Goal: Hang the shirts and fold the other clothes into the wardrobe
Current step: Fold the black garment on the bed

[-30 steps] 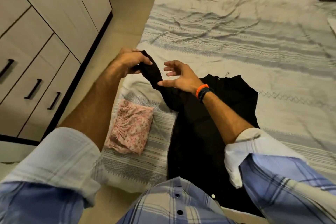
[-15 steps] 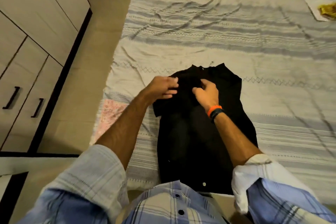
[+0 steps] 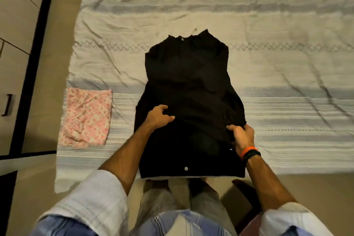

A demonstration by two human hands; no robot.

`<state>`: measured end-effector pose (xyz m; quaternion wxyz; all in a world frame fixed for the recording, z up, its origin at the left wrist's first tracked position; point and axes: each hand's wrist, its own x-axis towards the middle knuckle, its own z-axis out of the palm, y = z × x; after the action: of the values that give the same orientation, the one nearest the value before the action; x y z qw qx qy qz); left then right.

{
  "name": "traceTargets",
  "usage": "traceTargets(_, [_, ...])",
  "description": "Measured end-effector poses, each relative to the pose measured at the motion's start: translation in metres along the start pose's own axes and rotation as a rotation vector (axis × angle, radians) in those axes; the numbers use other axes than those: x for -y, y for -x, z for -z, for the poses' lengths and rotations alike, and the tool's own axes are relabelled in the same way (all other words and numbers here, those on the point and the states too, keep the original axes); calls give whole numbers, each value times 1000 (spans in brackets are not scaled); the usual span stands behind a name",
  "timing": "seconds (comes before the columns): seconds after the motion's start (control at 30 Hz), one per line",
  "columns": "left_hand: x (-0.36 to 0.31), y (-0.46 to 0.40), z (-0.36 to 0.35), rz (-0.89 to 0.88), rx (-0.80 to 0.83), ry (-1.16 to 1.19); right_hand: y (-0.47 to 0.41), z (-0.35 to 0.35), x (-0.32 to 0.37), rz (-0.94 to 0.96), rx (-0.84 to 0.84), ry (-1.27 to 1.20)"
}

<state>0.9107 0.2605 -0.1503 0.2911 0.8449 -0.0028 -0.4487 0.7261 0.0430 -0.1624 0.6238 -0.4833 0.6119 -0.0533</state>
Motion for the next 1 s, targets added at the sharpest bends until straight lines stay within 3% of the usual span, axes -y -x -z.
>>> traceTargets(0.3, [-7, -25, -53, -15, -26, -137, -47, 26, -55, -130, 47, 122])
traceTargets(0.47, [1, -52, -74, -94, -85, -343, -75, 22, -81, -183, -45, 230])
traceTargets(0.7, [12, -72, -102, -137, 11, -650, -93, 18, -101, -287, -78, 197])
traceTargets(0.87, [21, -74, -110, -125, 131, -709, -88, 23, -105, -170, -251, 465])
traceTargets(0.93, [24, -73, -110, -119, 137, -676, -76, 19, -104, -20, -289, 604])
traceTargets(1.0, [26, -73, -110, -115, 140, -649, -63, 15, -104, 266, -300, 767])
